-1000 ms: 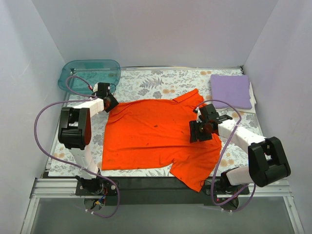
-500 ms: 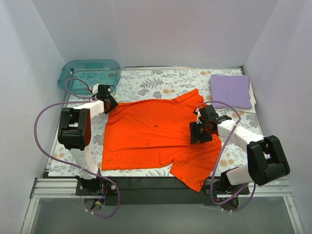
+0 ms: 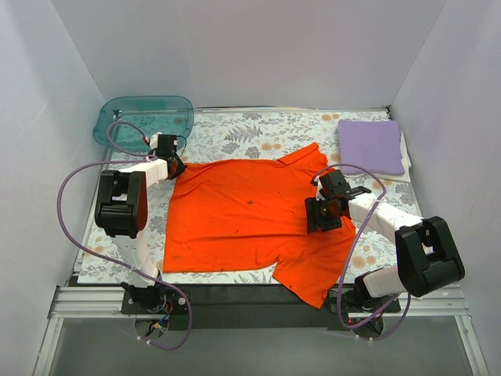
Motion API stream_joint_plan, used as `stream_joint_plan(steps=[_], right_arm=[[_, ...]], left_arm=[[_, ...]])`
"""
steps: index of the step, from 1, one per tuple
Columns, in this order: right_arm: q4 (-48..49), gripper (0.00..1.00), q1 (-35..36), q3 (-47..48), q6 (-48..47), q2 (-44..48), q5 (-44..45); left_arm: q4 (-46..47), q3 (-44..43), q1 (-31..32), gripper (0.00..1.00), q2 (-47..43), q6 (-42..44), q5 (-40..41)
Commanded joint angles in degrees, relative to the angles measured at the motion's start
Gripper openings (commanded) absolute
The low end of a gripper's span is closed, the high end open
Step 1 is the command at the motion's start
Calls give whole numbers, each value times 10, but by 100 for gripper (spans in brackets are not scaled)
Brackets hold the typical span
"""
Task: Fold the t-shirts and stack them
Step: Flatten the tshirt out
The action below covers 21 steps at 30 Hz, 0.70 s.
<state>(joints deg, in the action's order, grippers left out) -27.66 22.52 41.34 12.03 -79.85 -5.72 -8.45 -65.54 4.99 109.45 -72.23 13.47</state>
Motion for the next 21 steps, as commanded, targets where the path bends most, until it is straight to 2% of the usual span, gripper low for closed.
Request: stream_joint_plan(steps=[1, 10, 17, 21], right_arm=[[4, 53, 2, -16, 5, -4, 14], [-12, 52, -1, -32, 21, -11, 34], [-18, 52, -12, -39, 30, -4, 54], [-21, 52, -13, -38, 28, -1, 51]], left_arm=[[17, -30, -2, 3, 15, 24, 16], [33, -64, -2, 0, 40, 31, 31], [54, -66, -4, 0, 8, 32, 82], [43, -83, -6, 0, -2, 44, 74]])
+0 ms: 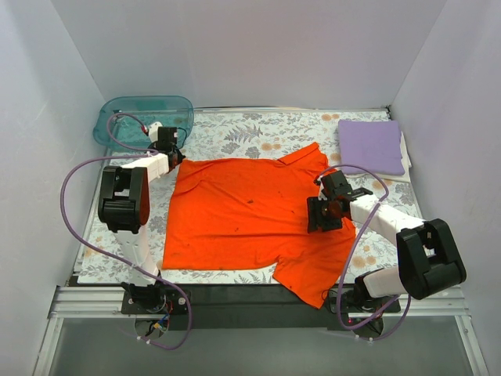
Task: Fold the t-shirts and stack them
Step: Flatten the tshirt out
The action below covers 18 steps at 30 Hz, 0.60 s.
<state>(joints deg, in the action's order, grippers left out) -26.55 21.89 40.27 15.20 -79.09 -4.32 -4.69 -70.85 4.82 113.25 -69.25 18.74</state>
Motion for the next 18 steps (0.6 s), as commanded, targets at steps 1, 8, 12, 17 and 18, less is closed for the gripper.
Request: stream_joint_plan(steps=[1, 8, 12, 17, 18], right_arm=[[-32, 52, -7, -23, -6, -1, 35], [-30, 52, -6, -7, -12, 20, 21], [-25, 52, -6, -13, -13, 15, 16], [-17, 52, -6, -20, -14, 9, 12], [-17, 52, -6, -20, -14, 6, 12]], left_arm=[[0, -30, -4, 3, -48, 11, 6], [-53, 37, -2, 52, -134, -32, -52], [-76, 55, -2, 61, -141, -33, -70], [-91, 62, -2, 61, -121, -28, -91], [-93, 60, -2, 61, -110, -27, -97]])
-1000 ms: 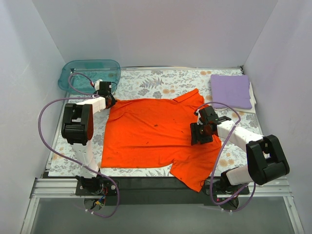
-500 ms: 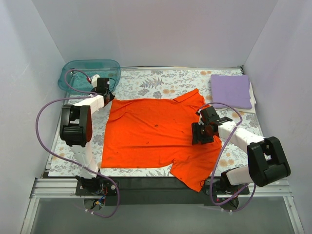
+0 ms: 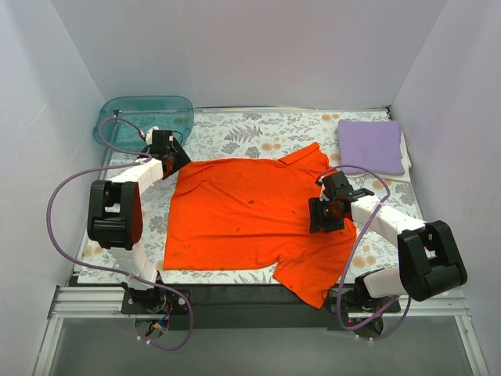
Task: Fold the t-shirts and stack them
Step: Flatten the tshirt out
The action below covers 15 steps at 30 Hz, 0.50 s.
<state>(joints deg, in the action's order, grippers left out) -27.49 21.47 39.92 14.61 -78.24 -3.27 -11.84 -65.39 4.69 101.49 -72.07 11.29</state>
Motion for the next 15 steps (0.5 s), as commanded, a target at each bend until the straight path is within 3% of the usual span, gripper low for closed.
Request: stream_joint_plan(steps=[1, 10, 15], right_arm=[[-7, 52, -2, -17, -8, -3, 1], [-4, 52, -2, -9, -7, -18, 4], [-3, 52, -2, -10, -5, -22, 8]], left_arm=[[-22, 4, 0, 60, 12, 1, -26], [-28, -1, 0, 47, 41, 5, -33], [-27, -9, 0, 25, 55, 15, -21]])
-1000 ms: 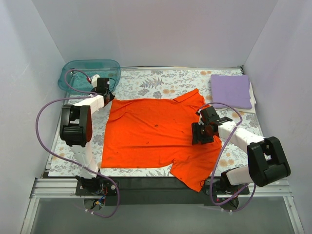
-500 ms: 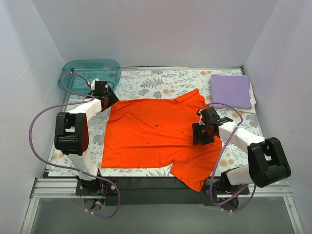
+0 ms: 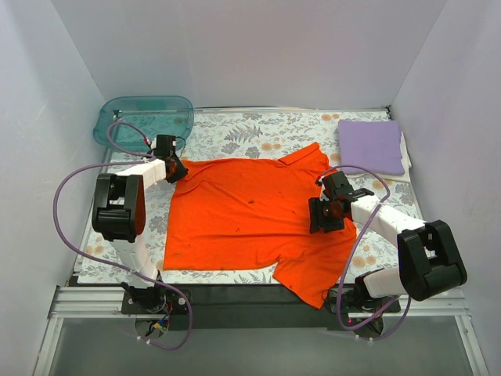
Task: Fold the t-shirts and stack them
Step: Flatten the tshirt out
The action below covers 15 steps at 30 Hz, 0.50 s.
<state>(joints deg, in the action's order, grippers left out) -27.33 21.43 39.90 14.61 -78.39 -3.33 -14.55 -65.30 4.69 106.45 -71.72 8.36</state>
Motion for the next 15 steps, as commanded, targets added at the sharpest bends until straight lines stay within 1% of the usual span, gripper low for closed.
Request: stream_joint_plan(steps=[1, 2, 3, 6, 9, 12, 15], right_arm=[[-4, 52, -2, -10, -5, -21, 9], [-4, 52, -2, -11, -5, -22, 10], [-4, 52, -2, -11, -5, -22, 10], [-6, 52, -2, -11, -5, -22, 15], [-8, 52, -2, -11, -5, -24, 23], [-8, 52, -2, -11, -4, -25, 26], [-10, 52, -2, -9, -4, -23, 28]], left_arm=[[0, -12, 0, 21, 9, 13, 13], [2, -17, 0, 14, 14, 19, 23], [3, -25, 0, 10, 17, 23, 28], [4, -44, -1, 6, 25, 36, 50], [6, -64, -1, 5, 29, 40, 75], [6, -76, -1, 5, 38, 40, 83], [8, -75, -1, 7, 42, 37, 87]])
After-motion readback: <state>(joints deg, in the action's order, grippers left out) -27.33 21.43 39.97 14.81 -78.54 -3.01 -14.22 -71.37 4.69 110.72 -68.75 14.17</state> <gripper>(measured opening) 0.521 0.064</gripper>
